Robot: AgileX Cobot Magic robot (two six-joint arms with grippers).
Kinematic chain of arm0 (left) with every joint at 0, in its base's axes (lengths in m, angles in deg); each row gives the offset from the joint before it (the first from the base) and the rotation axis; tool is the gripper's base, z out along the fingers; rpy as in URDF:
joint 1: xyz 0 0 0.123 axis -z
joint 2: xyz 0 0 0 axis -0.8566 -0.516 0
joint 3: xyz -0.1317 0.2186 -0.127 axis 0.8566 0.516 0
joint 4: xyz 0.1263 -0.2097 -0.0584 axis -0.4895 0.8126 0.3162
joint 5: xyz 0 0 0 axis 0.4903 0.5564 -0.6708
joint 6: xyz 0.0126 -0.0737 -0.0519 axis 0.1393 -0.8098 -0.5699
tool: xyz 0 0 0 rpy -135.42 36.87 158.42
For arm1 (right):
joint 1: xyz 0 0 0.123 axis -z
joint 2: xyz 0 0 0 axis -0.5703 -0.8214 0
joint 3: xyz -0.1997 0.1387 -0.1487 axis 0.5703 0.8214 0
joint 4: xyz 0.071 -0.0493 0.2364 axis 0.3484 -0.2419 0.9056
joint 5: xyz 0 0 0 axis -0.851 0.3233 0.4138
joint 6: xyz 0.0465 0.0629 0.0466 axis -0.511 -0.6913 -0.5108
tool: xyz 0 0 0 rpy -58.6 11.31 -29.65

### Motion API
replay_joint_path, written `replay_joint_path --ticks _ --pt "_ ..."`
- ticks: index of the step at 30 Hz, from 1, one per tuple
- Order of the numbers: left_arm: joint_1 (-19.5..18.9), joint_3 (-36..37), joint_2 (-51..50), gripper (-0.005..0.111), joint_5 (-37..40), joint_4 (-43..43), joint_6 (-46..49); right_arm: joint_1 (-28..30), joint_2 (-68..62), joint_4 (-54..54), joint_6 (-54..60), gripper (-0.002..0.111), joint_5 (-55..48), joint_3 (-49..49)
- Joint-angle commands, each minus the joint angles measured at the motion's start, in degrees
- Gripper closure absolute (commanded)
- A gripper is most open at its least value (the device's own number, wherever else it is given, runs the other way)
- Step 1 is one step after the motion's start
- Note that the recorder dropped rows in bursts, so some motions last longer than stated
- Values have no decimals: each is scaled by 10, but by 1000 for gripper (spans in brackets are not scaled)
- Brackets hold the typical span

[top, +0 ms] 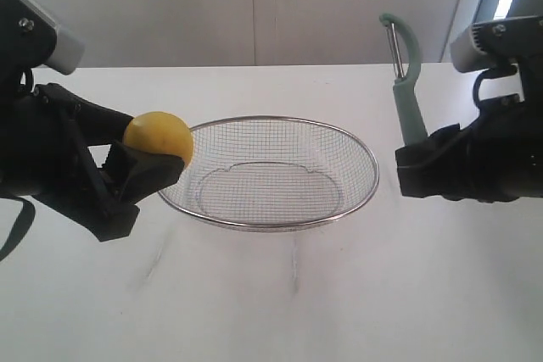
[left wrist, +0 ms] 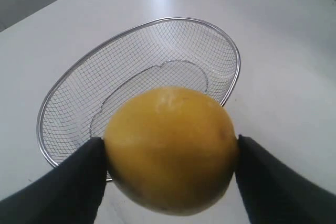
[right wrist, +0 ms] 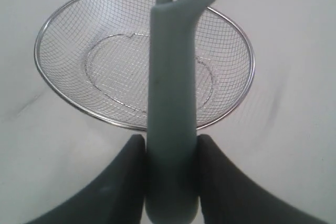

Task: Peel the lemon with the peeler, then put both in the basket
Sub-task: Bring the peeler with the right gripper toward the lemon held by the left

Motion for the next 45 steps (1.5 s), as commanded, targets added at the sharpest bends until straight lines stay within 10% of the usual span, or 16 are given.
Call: replay_joint_path --ticks 1,30,45 --pt "2 1 7 107 -12 7 -1 0 -46 3 6 108 24 -1" --pt "2 1 7 107 -16 7 -2 -68 -147 250 262 108 -10 -15" --pt "2 1 7 107 -23 7 -3 -69 -257 524 497 108 -186 -26"
